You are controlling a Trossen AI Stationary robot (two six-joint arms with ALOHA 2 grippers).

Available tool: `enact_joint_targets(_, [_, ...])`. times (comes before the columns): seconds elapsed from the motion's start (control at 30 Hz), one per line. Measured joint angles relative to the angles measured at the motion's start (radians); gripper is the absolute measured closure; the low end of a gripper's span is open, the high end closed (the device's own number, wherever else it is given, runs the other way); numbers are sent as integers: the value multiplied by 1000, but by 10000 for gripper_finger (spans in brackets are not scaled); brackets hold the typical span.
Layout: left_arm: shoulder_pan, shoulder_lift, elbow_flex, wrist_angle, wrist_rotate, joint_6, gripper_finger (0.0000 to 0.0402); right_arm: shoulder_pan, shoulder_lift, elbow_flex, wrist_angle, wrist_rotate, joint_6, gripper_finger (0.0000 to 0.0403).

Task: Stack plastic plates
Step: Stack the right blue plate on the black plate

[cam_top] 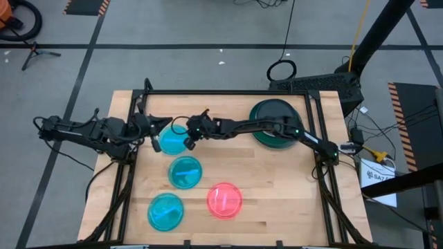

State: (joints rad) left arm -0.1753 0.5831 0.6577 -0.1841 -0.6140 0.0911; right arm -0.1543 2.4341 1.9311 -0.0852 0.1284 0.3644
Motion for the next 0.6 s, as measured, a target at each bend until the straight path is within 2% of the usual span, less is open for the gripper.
enact_joint_targets(0.3, [0,1,0,-22,0,23,391,-22,70,27,7,-3,87,277])
enact_joint_targets(0.43, [0,1,0,-22,0,34,390,-22,70,27,6,1,52,263])
enact_joint_targets(0.6, [0,1,0,0,0,44,390,-22,73,27,31,-25,42,269])
